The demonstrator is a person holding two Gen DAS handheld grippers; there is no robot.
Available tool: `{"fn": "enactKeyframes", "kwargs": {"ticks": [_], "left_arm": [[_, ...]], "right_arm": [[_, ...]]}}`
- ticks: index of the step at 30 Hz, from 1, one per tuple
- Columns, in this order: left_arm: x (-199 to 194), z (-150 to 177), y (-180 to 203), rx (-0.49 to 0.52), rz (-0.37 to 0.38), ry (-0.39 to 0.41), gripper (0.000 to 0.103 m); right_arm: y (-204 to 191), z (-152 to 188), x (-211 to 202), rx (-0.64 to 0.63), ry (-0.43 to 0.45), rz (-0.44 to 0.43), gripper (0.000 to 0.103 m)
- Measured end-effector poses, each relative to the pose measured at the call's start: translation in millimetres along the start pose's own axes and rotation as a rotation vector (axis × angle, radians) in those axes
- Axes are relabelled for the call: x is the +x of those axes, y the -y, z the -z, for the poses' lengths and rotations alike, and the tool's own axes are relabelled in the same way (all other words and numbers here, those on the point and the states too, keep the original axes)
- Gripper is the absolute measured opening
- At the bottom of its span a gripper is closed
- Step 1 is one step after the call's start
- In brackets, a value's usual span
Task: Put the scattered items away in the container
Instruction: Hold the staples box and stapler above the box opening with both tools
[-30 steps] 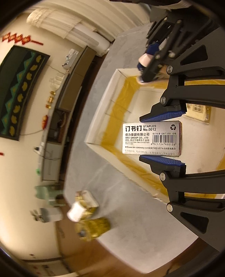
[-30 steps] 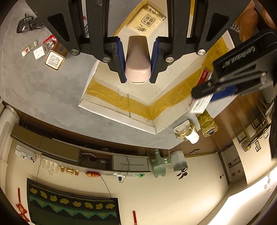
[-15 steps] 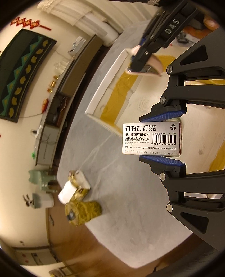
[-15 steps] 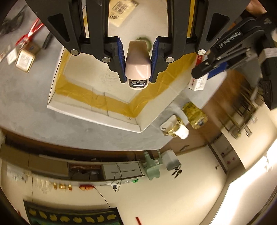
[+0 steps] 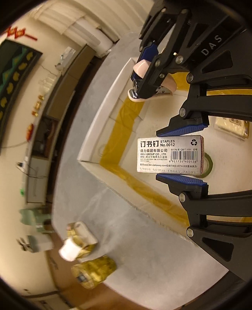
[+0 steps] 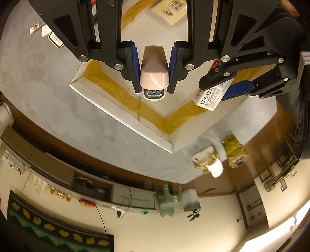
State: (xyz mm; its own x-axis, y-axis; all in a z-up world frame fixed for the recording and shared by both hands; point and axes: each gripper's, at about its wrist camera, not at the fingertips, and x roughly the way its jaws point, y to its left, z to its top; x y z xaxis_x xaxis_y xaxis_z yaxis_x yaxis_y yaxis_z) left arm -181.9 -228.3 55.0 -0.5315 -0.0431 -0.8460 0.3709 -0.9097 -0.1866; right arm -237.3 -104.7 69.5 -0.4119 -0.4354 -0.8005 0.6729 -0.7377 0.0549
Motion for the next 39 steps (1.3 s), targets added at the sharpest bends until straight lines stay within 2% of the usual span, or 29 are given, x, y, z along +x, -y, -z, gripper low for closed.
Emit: {"fn": "enactKeyframes", "kwargs": {"ticks": [2, 12, 17, 18, 21, 24, 26, 35, 39], "left_arm": [[6.3, -4.0, 0.9, 0.007, -0.023, -0.016, 0.039], [30.3, -5.4, 1.6, 0.045, 0.002, -0.114, 0.039], [29.2, -5.2, 1.6, 0.020, 0.050, -0.135, 0.039], [28.0, -5.2, 1.8, 0.015, 0.057, -0.136, 0.039], [14.8, -4.4, 7.2, 0.043, -0.004, -0.073, 0.039], [-5.6, -2.1, 18.9, 0.100, -0.077, 0.027, 0.039], [-12.6, 0.4, 23.8, 0.111, -0.082, 0.050, 0.039], [0.0, 3.2, 25.7, 0.065, -0.032, -0.029, 0.039], [3.4, 0.2, 17.2, 0.030, -0.042, -0.036, 0.039]], "right_arm": [[4.0, -1.6, 7.4, 0.007, -0.016, -0.005, 0.028], [21.7, -0.7, 21.4, 0.066, -0.079, -0.049, 0.028], [29.0, -1.1, 22.7, 0.088, -0.099, -0.077, 0.028], [29.3, -1.9, 20.6, 0.088, -0.097, -0.080, 0.028], [31.4, -4.5, 12.6, 0.095, -0.085, -0.088, 0.028], [32.6, -6.3, 6.7, 0.104, -0.078, -0.098, 0.028], [31.4, -6.5, 4.5, 0.095, -0.077, -0.092, 0.028], [29.1, 1.6, 17.4, 0.088, -0.111, -0.074, 0.028], [31.9, 1.9, 17.4, 0.097, -0.110, -0.076, 0.028]]}}
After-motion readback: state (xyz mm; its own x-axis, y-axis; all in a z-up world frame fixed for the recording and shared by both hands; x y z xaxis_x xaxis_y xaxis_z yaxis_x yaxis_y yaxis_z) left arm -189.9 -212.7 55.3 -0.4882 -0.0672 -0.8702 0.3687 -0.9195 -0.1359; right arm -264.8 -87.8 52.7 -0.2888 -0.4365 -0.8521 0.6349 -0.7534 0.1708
